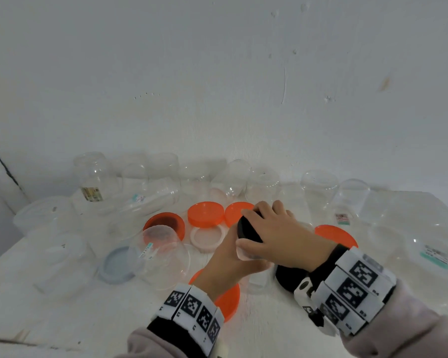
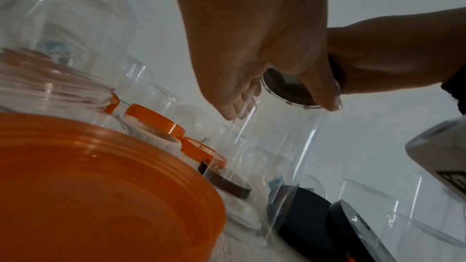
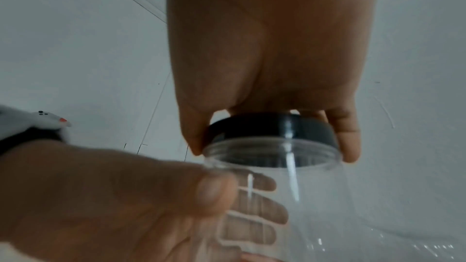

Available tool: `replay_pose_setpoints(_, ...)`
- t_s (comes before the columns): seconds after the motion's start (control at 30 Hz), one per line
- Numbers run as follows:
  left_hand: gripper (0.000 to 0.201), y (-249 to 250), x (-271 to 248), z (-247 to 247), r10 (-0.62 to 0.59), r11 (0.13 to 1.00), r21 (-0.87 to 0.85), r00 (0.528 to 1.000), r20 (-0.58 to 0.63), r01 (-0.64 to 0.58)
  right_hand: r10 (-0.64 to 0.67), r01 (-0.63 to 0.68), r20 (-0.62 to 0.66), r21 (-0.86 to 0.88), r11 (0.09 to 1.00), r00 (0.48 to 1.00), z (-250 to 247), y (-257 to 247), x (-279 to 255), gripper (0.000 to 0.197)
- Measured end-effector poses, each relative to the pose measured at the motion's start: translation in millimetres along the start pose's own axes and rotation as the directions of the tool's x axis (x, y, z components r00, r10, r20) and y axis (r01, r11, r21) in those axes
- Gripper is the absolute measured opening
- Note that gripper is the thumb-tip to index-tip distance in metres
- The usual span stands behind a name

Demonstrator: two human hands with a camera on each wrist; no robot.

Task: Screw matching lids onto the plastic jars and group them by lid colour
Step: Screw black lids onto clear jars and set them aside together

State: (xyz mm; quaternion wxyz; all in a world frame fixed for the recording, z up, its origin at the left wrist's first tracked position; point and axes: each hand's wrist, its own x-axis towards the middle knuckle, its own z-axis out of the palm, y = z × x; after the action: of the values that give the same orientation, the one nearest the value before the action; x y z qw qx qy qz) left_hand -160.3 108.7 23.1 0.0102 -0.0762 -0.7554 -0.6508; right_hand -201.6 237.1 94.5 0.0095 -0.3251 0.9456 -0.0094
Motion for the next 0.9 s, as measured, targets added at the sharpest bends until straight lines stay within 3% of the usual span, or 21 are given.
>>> replay_pose_setpoints(0.13, 0.075, 1, -2, -3, -0.002, 0.998, 0.069, 1.0, 0.006, 0.002, 0.065, -0.071, -0.125, -0.047, 0.996, 0.99, 20, -8, -5, 0.066)
replay_pose_setpoints(0.23, 0.071, 3, -10, -13, -0.028, 0.954, 0.299, 0.999, 0.026, 0.019, 0.073, -0.078, -0.181, -0.022, 0.997, 0.981, 28, -7, -9, 0.065)
replay_pose_setpoints(0.33, 0.053, 1, -16, -36, 0.007, 0.8, 0.601, 1.0, -0.001, -0.005, 0.073, -0.071, -0.194, 0.017, 0.997, 0.978, 28, -5, -12, 0.066)
replay_pose_setpoints(0.43, 0.041, 0, -17, -66, 0.107, 0.637, 0.771, 0.991, -0.086, -0.002, 0.08, -0.072, -0.173, 0.054, 0.996, 0.982, 26, -4, -20, 0.067)
replay_pose_setpoints(0.5, 0.038, 0, -18, -86, 0.146, 0.536, 0.842, 0.974, -0.173, 0.069, 0.078, -0.064, -0.148, 0.1, 0.993, 0.986, 23, -3, -28, 0.067)
replay_pose_setpoints(0.6, 0.038, 1, -21, -106, 0.143, 0.407, 0.879, 0.933, -0.332, 0.25, 0.061, -0.042, -0.075, 0.234, 0.971, 0.995, 11, 5, -41, 0.071)
replay_pose_setpoints(0.7, 0.056, -5, -25, -110, -0.058, 0.37, 0.813, 0.885, -0.462, 0.449, 0.039, -0.032, -0.009, 0.399, 0.916, 0.999, -13, 21, -59, 0.076)
replay_pose_setpoints(0.83, 0.058, -8, -26, -111, -0.126, 0.391, 0.776, 0.864, -0.487, 0.495, 0.093, -0.001, -0.156, 0.506, 0.862, 0.983, -57, 63, -96, 0.074)
replay_pose_setpoints(0.9, 0.056, -9, -23, -104, -0.087, 0.392, 0.787, 0.871, -0.484, 0.477, 0.19, 0.006, -0.311, 0.535, 0.845, 0.931, -82, 94, -115, 0.071)
